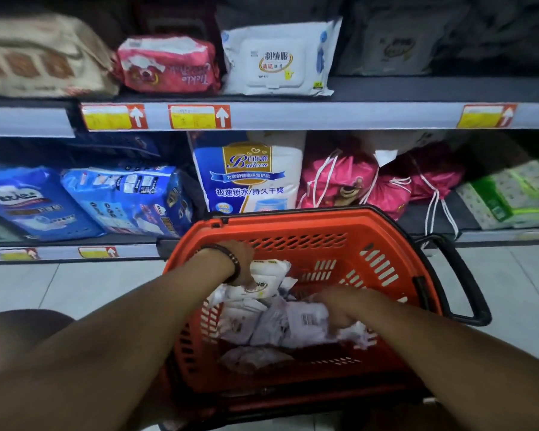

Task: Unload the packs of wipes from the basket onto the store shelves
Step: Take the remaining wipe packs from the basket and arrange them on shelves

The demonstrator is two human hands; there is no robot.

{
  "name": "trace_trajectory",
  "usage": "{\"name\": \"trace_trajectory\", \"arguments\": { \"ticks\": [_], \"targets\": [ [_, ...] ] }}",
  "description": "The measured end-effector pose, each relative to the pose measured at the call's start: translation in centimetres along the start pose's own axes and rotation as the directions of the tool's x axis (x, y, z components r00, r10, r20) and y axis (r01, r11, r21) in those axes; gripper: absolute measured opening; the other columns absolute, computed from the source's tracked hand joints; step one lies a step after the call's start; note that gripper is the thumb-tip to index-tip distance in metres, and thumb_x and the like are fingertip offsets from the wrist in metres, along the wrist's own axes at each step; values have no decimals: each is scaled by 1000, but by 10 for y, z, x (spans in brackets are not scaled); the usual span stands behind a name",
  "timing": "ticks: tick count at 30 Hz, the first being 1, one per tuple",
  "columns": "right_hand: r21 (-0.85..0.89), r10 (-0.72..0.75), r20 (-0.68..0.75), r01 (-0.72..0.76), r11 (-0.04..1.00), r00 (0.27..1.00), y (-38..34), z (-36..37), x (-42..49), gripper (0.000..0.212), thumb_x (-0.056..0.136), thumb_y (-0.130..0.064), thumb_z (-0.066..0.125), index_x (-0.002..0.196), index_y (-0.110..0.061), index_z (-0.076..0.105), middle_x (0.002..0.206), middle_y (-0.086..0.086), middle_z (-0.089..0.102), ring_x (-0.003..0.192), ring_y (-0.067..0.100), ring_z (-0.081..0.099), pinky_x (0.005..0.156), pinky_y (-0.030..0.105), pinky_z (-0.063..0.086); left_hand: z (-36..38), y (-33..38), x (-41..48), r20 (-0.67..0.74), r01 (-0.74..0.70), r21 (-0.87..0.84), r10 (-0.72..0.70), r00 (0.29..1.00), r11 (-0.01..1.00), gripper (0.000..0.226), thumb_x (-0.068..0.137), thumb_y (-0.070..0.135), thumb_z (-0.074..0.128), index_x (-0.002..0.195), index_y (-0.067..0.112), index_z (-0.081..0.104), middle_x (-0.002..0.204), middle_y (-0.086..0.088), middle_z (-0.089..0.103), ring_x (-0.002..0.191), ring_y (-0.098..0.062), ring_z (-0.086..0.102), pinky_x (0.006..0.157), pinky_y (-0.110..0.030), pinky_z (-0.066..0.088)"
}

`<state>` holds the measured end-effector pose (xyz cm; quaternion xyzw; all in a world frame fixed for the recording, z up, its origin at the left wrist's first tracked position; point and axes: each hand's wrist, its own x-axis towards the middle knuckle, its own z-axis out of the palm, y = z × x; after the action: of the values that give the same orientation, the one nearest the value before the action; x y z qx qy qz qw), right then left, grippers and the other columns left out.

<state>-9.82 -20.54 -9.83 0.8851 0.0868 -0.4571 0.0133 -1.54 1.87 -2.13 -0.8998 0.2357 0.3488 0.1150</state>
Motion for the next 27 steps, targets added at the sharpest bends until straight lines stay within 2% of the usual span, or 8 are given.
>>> {"name": "trace_trajectory", "arguments": {
  "ticks": [3,6,11,13,15,18,23,27],
  "targets": [
    [-1,2,-23,-2,1000,1000,-3,-59,-49,63,79,-40,89,134,-21,66,130,6,71,114,30,68,93,32,56,-30,-14,-22,-60,-22,-11,22,998,1000,60,94,55,69,141,17,62,144,-7,62,130,-29,59,103,-36,49],
    [61,-2,-197,14,998,980,4,-113,-117,45,80,-36,86,120,-24,72,115,2,76,104,26,71,87,33,58,-64,-30,-46,-98,-36,-87,27,995,996,56,92,57,71,135,22,65,137,-5,65,126,-27,61,101,-34,51],
    [496,213,-640,185,848,739,19,-153,-198,36,83,-29,84,117,-25,70,111,-4,77,99,18,72,89,36,58,-108,-51,-87,-268,-142,-464,14,963,874,41,91,54,74,123,27,72,115,8,74,106,-16,69,88,-29,57],
    [582,362,-770,345,736,526,13,-142,-196,39,87,-27,81,123,-24,68,115,-6,77,101,17,72,87,32,54,-103,-46,-88,-351,-247,-693,-17,936,677,33,95,42,75,123,23,72,113,4,78,106,-19,73,89,-31,60],
    [577,480,-816,416,703,321,0,-134,-185,37,91,-29,77,124,-21,64,115,0,77,103,25,72,88,37,56,-94,-31,-81,-357,-321,-886,-52,933,334,29,101,24,71,127,11,70,115,-10,80,109,-30,75,101,-47,58],
    [521,500,-850,402,753,165,-19,-136,-165,40,91,-38,71,127,-24,58,117,4,72,109,31,67,92,44,55,-100,3,-73,-386,-385,-923,-61,921,15,25,105,14,62,126,4,68,115,-19,79,110,-40,73,103,-59,55],
    [530,373,-845,506,680,384,-50,-131,-154,86,77,-72,53,157,-40,46,149,-7,49,142,17,40,120,41,37,-107,33,-73,-412,-429,-870,-118,903,-243,36,112,33,46,129,12,70,114,-14,80,105,-34,77,97,-49,59],
    [509,315,-857,581,635,407,-38,-127,-155,80,76,-36,70,153,-47,49,140,-17,52,134,7,53,115,41,47,-111,25,-84,-360,-327,-849,1,933,-415,87,96,82,20,126,24,76,125,-18,76,116,-40,73,104,-55,54]
  ]
}}
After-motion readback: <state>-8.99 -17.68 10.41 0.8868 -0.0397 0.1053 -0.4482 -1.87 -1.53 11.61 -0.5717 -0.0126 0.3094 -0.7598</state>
